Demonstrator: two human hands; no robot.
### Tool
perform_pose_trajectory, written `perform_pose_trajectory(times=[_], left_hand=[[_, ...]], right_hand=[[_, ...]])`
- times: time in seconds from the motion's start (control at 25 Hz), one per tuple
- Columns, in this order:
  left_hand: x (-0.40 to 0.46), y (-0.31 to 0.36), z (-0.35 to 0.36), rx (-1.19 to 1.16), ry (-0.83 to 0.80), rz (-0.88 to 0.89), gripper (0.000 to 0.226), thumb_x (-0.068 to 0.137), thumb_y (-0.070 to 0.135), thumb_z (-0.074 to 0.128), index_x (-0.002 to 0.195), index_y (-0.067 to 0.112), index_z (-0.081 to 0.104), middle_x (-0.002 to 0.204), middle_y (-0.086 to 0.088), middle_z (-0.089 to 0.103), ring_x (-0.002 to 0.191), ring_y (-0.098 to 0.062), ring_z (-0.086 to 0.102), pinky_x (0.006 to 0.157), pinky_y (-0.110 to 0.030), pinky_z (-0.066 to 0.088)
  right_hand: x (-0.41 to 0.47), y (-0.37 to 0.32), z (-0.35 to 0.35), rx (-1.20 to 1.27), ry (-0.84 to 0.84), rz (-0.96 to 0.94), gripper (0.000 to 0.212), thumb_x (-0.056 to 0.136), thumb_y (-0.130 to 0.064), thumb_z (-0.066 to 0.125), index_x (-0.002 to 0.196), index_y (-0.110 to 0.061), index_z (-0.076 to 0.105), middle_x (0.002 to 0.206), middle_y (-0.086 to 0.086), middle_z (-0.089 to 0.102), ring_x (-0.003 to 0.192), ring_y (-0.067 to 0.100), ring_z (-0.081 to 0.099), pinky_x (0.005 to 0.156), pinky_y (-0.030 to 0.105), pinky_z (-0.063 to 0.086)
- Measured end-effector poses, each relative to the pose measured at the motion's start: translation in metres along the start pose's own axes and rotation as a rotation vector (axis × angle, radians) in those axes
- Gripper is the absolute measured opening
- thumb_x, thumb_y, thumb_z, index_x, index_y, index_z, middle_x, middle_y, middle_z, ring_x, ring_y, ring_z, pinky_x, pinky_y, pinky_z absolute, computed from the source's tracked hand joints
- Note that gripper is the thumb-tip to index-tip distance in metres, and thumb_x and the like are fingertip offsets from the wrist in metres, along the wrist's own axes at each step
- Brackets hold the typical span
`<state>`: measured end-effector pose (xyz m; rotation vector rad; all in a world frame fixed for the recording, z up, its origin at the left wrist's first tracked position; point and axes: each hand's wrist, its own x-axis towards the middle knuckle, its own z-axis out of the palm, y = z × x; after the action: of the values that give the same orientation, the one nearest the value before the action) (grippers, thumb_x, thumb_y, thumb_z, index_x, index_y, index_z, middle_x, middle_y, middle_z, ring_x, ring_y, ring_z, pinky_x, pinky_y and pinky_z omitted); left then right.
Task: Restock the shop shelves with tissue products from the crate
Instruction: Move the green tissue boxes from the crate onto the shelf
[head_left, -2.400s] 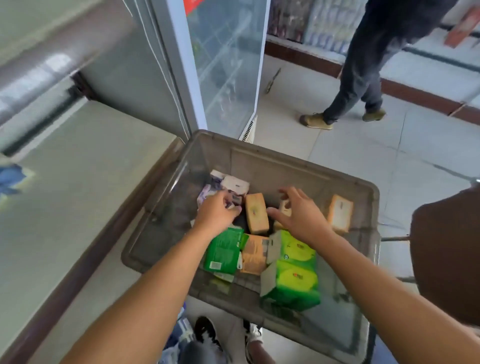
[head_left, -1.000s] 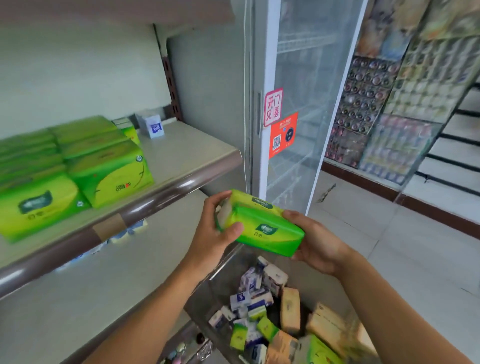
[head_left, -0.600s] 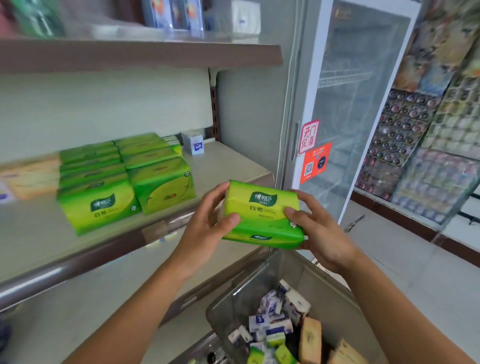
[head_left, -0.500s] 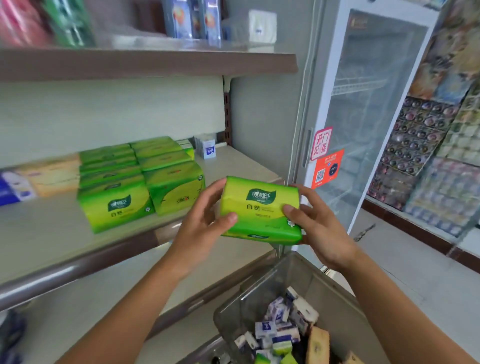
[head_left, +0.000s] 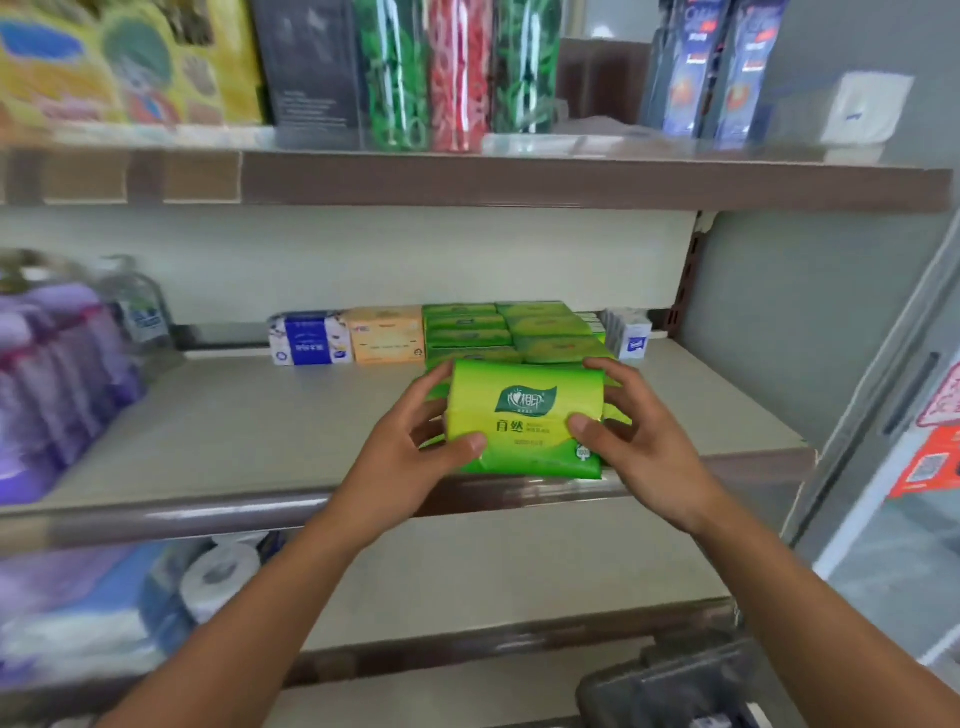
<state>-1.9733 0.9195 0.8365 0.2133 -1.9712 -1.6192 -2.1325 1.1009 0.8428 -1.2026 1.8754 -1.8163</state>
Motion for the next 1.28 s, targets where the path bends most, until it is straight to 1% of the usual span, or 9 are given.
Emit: perform_pose_trajectory(times=[0.16, 0.36, 0.56, 0.72, 0.84, 0.92, 1.08, 1.2, 1.28], left_hand=[[0.004, -0.02, -0.025, 0.048, 0.041, -0.047, 0.072, 0.081, 0.004, 0.074, 0.134, 0.04, 0.041, 0.118, -0.002, 0.067, 0.106, -0.012, 0.065, 0.076, -0.022, 0.053], [0.015, -0.03, -0.037, 0.051, 0.042, -0.079, 0.069, 0.082, 0.002, 0.071, 0.132, 0.039, 0.04, 0.115, 0.001, 0.067, 0.097, -0.004, 0.067, 0.07, -0.019, 0.054], [0.025, -0.041, -0.038, 0.051, 0.035, -0.08, 0.07, 0.081, 0.0, 0.071, 0.129, 0.041, 0.04, 0.115, 0.004, 0.066, 0.099, -0.004, 0.066, 0.071, -0.018, 0.053], [0.029, -0.052, -0.038, 0.066, 0.024, -0.105, 0.073, 0.08, 0.003, 0.073, 0.131, 0.043, 0.038, 0.121, 0.003, 0.063, 0.109, -0.01, 0.063, 0.078, -0.022, 0.055], [0.031, -0.06, -0.035, 0.234, 0.05, -0.084, 0.082, 0.079, 0.013, 0.077, 0.142, 0.038, 0.032, 0.128, 0.018, 0.056, 0.118, 0.003, 0.053, 0.1, -0.022, 0.043], [0.033, -0.062, -0.031, 0.357, 0.088, -0.075, 0.082, 0.078, 0.018, 0.079, 0.144, 0.033, 0.033, 0.124, 0.028, 0.051, 0.114, 0.012, 0.047, 0.1, -0.017, 0.036], [0.04, -0.068, -0.032, 0.416, 0.157, -0.1, 0.075, 0.077, 0.02, 0.08, 0.139, 0.025, 0.04, 0.13, 0.011, 0.05, 0.116, -0.003, 0.047, 0.097, -0.022, 0.041], [0.044, -0.072, -0.031, 0.463, 0.147, -0.116, 0.075, 0.077, 0.021, 0.08, 0.139, 0.026, 0.039, 0.132, 0.01, 0.051, 0.116, -0.004, 0.048, 0.095, -0.022, 0.042], [0.045, -0.076, -0.026, 0.501, 0.156, -0.11, 0.076, 0.077, 0.023, 0.08, 0.139, 0.027, 0.038, 0.133, 0.007, 0.052, 0.118, -0.009, 0.051, 0.098, -0.028, 0.046]], right_hand=[[0.024, 0.021, 0.022, -0.097, -0.05, 0.015, 0.057, 0.075, -0.049, 0.074, 0.125, -0.047, 0.048, 0.123, 0.005, 0.063, 0.11, 0.018, 0.063, 0.092, 0.051, 0.052], [0.04, 0.029, 0.03, -0.16, -0.047, 0.03, 0.059, 0.07, -0.056, 0.071, 0.124, -0.049, 0.048, 0.119, 0.001, 0.065, 0.112, 0.014, 0.061, 0.093, 0.05, 0.051], [0.046, 0.035, 0.029, -0.154, -0.039, 0.021, 0.051, 0.084, -0.025, 0.073, 0.127, -0.04, 0.049, 0.111, -0.004, 0.068, 0.105, 0.012, 0.063, 0.089, 0.047, 0.054], [0.046, 0.035, 0.029, -0.205, -0.037, 0.014, 0.052, 0.085, -0.018, 0.072, 0.128, -0.033, 0.047, 0.111, -0.006, 0.067, 0.104, 0.007, 0.063, 0.085, 0.04, 0.057], [0.049, 0.031, 0.031, -0.404, -0.038, -0.017, 0.052, 0.085, -0.023, 0.073, 0.127, -0.035, 0.045, 0.111, -0.008, 0.064, 0.097, 0.005, 0.065, 0.084, 0.033, 0.057], [0.052, 0.03, 0.033, -0.608, -0.024, -0.032, 0.053, 0.083, -0.029, 0.074, 0.128, -0.033, 0.044, 0.115, -0.004, 0.059, 0.1, 0.011, 0.062, 0.088, 0.03, 0.052], [0.054, 0.033, 0.04, -0.854, -0.023, -0.089, 0.058, 0.08, -0.035, 0.076, 0.13, -0.024, 0.049, 0.118, 0.003, 0.042, 0.113, 0.016, 0.051, 0.098, 0.027, 0.04], [0.057, 0.044, 0.045, -1.009, 0.055, -0.256, 0.055, 0.074, -0.034, 0.08, 0.121, -0.015, 0.058, 0.102, 0.009, 0.058, 0.121, 0.026, 0.045, 0.094, 0.038, 0.045], [0.059, 0.053, 0.046, -1.149, 0.103, -0.327, 0.055, 0.066, -0.035, 0.085, 0.111, -0.014, 0.061, 0.109, 0.012, 0.066, 0.121, 0.027, 0.037, 0.085, 0.045, 0.051]])
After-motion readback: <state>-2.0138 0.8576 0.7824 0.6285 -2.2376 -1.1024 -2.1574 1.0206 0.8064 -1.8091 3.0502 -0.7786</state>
